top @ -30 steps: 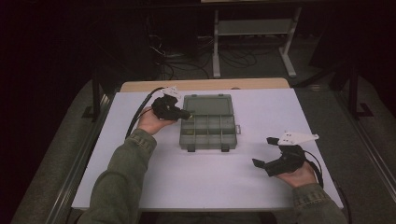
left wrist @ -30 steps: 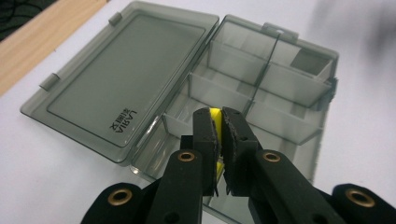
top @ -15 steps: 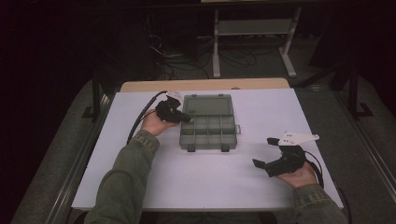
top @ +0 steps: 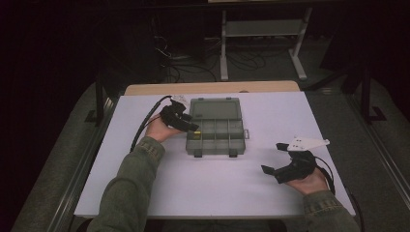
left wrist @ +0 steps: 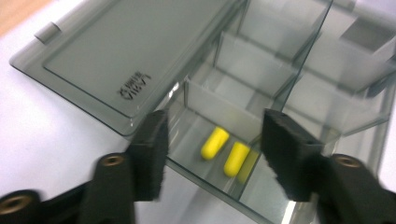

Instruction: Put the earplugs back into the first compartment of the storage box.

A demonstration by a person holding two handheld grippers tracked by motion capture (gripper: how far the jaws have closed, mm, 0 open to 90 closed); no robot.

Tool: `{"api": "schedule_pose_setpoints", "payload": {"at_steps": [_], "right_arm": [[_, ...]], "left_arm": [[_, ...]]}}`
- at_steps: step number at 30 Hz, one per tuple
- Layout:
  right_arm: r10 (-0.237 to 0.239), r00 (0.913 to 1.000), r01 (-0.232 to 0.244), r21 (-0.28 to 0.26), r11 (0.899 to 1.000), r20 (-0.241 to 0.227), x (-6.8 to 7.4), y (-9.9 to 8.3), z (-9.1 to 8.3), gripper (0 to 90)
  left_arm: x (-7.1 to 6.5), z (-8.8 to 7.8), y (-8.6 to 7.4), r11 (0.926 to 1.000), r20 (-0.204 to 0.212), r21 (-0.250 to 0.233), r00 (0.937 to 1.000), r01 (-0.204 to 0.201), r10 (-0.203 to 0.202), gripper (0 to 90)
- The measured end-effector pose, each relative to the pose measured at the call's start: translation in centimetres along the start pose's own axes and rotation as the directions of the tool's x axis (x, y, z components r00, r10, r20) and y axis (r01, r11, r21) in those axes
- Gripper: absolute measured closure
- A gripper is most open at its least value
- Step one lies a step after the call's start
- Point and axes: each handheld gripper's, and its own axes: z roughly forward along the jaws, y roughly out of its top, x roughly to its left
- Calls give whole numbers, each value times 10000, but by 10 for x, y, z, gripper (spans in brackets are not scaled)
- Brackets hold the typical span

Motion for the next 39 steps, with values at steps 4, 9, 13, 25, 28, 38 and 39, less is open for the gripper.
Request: {"api": "schedule_pose_setpoints", "payload": {"at_steps": [4, 9, 13, 25, 28, 38, 39], "right_arm": [[39, 10000, -39, 69, 10000, 18, 0, -1, 0, 0], [38, 10000, -38, 87, 10000, 43, 0, -1, 1, 0], [50, 10000, -50, 74, 10000, 71, -1, -1, 1, 0], [71, 9998, -71, -23, 10000, 174, -2, 0, 0, 0], [30, 9998, -29, -41, 10000, 185, -1, 0, 1, 0], [57, 9996, -55, -109, 9999, 263, -1, 0, -1, 0], [49, 9996, -47, -111, 9999, 265, 0, 1, -1, 0]], "left_arm": [[-9, -9, 5, 9996, 71, -226, 9998, -163, 165, 152], [-21, -18, 10, 9979, 91, -462, 9989, -445, 449, 0], [-29, -27, 12, 9950, 16, -681, 9973, -732, 735, 0], [-40, -58, -13, 9848, -196, -1428, 9951, -985, 967, 0], [-43, -62, -25, 9830, -309, -1595, 9957, -913, 874, 0], [-51, -75, -66, 9733, -912, -2210, 9949, -617, 424, 0], [-52, -77, -69, 9713, -960, -2295, 9945, -625, 413, 0]]}}
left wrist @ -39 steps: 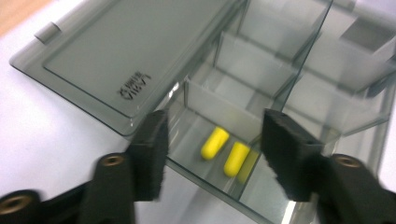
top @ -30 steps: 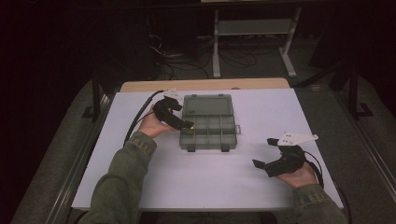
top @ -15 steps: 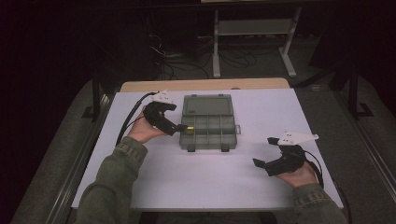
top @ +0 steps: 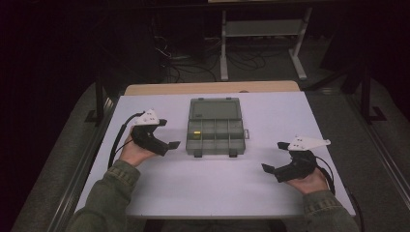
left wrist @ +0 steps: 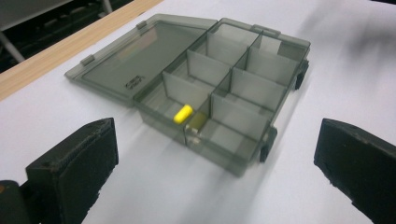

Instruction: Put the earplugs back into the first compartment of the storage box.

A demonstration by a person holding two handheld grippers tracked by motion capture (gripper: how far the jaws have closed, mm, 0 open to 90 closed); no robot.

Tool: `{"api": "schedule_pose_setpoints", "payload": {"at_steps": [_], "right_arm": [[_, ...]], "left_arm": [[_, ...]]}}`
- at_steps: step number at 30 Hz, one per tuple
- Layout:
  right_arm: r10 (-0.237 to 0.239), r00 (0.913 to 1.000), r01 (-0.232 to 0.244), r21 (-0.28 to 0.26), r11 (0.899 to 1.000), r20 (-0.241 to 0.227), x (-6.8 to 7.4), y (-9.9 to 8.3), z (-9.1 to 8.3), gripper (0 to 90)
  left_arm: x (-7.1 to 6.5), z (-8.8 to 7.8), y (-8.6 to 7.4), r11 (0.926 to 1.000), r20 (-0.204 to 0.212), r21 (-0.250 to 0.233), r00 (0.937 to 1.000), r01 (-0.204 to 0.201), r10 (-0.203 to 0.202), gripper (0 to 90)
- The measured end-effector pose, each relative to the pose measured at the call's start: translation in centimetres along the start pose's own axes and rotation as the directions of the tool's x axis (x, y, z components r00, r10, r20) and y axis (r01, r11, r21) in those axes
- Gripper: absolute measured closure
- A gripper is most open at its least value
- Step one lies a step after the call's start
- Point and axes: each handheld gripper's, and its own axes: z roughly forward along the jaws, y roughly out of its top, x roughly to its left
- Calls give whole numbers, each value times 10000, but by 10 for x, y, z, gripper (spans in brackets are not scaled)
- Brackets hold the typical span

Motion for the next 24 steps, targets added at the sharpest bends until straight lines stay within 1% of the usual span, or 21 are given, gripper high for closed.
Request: {"api": "schedule_pose_setpoints", "payload": {"at_steps": [4, 6, 10, 13, 17, 20, 24], "right_arm": [[2, 10000, -2, -6, 10000, 9, 1, 0, 0, 0], [2, 10000, -2, -18, 10000, 27, 1, 0, 0, 0], [11, 10000, -11, -40, 10000, 49, 1, 0, -1, 0], [33, 10000, -32, -53, 10000, 55, 1, 0, -2, 0], [31, 10000, -30, -147, 9999, 78, 1, 0, -3, 0], [75, 9999, -73, -198, 9998, 78, 0, 0, -3, 0], [109, 9999, -107, -199, 9997, 119, 1, 0, -3, 0]], "left_arm": [[-5, -12, -9, 9999, -142, -163, 9999, 35, -37, 0], [-8, -19, -15, 9992, -228, -374, 9997, 124, -133, 0], [-12, -32, -27, 9979, -485, -632, 9986, 160, -191, 0], [-12, -41, -33, 9965, -530, -792, 9982, 252, -295, 0], [-13, -53, -39, 9915, -712, -1228, 9961, 437, -527, 0], [-15, -62, -45, 9844, -722, -1643, 9945, 628, -755, 0], [-16, -68, -53, 9803, -783, -1830, 9929, 741, -897, 0]]}}
